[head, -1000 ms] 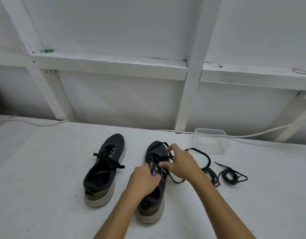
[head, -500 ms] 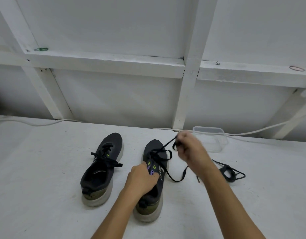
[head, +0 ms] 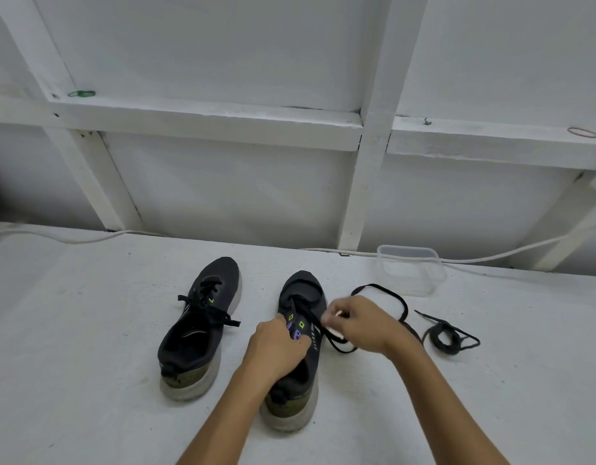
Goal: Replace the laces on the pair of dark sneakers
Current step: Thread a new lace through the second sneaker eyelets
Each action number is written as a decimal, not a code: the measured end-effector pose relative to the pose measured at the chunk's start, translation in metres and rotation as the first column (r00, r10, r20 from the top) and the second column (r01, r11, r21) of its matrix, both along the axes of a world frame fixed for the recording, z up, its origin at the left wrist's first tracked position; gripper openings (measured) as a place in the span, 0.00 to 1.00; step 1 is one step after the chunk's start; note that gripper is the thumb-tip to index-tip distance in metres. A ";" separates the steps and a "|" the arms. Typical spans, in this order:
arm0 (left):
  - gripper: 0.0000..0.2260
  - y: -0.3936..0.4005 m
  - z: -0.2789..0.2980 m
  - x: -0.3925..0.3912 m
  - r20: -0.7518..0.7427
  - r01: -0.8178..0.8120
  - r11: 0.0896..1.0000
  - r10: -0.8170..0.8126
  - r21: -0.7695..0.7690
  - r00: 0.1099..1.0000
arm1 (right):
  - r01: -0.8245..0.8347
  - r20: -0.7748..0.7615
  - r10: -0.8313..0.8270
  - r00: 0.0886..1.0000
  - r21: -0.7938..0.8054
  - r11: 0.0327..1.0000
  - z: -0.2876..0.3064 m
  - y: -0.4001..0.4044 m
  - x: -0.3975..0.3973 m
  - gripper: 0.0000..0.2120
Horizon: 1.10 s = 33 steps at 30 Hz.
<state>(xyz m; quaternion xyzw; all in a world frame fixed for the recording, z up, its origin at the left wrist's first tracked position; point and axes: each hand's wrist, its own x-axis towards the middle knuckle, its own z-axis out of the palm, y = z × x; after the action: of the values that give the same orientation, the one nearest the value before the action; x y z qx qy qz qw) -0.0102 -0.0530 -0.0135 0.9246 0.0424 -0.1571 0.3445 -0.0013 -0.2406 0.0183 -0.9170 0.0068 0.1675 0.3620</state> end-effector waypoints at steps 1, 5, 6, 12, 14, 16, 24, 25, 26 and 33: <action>0.11 0.000 0.000 0.000 -0.003 -0.001 1.000 0.001 -0.002 1.000 | 0.051 0.062 -0.055 0.997 0.068 0.996 0.007 -0.001 0.000 0.08; 0.13 0.000 0.002 0.000 -0.011 0.008 1.000 -0.008 -0.001 1.000 | 0.124 0.245 -0.114 0.963 -0.025 0.992 0.013 0.005 0.009 0.05; 0.13 0.000 0.002 0.000 -0.013 0.007 1.000 -0.007 0.000 1.000 | 0.097 0.239 -0.071 0.969 -0.100 0.990 0.008 0.011 0.010 0.06; 0.14 0.000 0.003 0.000 -0.026 0.017 1.000 -0.017 0.002 1.000 | 0.129 0.371 -0.013 0.928 -0.290 0.948 -0.030 0.043 0.008 0.11; 0.15 0.000 0.002 0.000 -0.033 0.018 1.000 -0.018 -0.004 0.999 | 0.195 0.409 -0.068 0.910 -0.277 0.941 -0.035 0.043 0.009 0.11; 0.16 0.000 0.002 0.000 -0.031 0.013 1.000 -0.013 -0.002 0.999 | 0.216 0.441 -0.064 0.895 -0.304 0.928 -0.039 0.042 0.011 0.11; 0.12 -0.001 0.003 0.000 -0.034 0.010 1.000 -0.009 0.026 0.999 | 0.018 0.279 -0.016 0.960 -0.006 1.000 -0.017 0.035 0.003 0.05; 0.12 -0.002 0.003 0.000 -0.033 0.007 1.000 -0.006 0.028 0.999 | 0.035 0.209 -0.088 0.974 0.247 0.968 -0.007 0.033 0.001 0.05; 0.12 -0.002 0.003 0.001 -0.033 0.004 1.000 -0.003 0.026 0.999 | 0.073 0.147 -0.162 0.976 0.481 0.874 0.004 0.030 0.001 0.05; 0.12 -0.002 0.002 0.000 -0.029 0.006 1.000 -0.005 0.014 1.000 | 0.140 -0.079 -0.373 0.925 0.980 0.141 0.061 -0.009 0.012 0.06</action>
<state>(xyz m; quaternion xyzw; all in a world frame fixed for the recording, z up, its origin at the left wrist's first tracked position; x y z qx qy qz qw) -0.0102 -0.0554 -0.0115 0.9247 0.0460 -0.1710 0.3371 0.0105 -0.2498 0.0793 -0.4725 0.0228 -0.0162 0.8809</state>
